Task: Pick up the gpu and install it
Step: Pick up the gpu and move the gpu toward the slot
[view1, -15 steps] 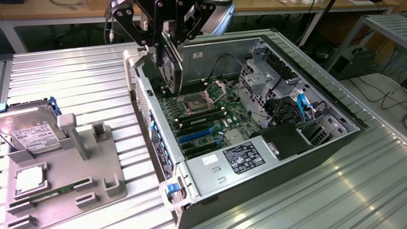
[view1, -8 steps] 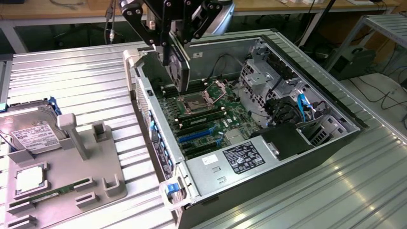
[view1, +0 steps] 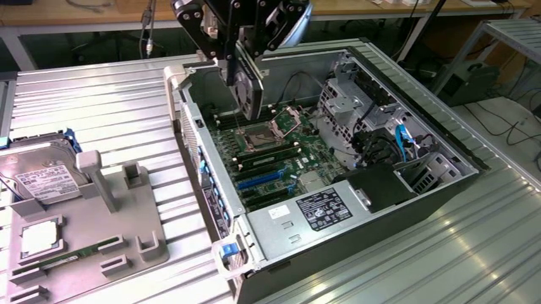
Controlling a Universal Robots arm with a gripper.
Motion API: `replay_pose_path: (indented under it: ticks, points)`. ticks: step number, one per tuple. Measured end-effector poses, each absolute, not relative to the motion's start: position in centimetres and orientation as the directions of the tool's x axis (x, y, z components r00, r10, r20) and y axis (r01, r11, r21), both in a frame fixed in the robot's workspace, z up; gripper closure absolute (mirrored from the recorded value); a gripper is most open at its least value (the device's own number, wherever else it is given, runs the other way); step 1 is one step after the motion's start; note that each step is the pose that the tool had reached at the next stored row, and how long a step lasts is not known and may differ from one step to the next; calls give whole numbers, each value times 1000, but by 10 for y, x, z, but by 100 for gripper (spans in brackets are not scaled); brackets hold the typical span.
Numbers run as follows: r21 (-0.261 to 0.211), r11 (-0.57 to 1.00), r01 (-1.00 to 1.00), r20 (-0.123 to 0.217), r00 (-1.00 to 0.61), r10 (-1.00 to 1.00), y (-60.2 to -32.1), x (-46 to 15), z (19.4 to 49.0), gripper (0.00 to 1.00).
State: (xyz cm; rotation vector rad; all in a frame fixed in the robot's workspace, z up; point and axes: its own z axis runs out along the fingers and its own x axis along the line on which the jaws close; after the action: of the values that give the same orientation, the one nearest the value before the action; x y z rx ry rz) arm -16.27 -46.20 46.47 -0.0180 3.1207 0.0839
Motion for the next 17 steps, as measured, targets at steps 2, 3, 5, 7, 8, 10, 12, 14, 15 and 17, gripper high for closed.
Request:
replay_pose_path:
  ticks: [2, 3, 5, 7, 8, 10, 12, 14, 15, 17]
  points:
    - [54, 998, -12, -20, -1000, -11, -462, -160, 465, 72]
    - [54, 998, -12, -20, -1000, -11, -462, -158, 465, 72]
    - [54, 998, -12, -20, -1000, -11, -462, -154, 465, 72]
    - [54, 998, -12, -20, -1000, -11, -462, -150, 465, 72]
    - [54, 998, -12, -20, -1000, -11, -462, -148, 465, 72]
    - [54, 998, -12, -20, -1000, -11, -461, -145, 465, 72]
    - [53, 998, -12, -20, -1000, -11, -461, -141, 465, 72]
    - [53, 998, -12, -20, -1000, -11, -461, -138, 465, 72]
    - [54, 998, -12, -20, -1000, -11, -461, -137, 465, 72]
    - [54, 998, -12, -20, -1000, -11, -461, -135, 465, 72]
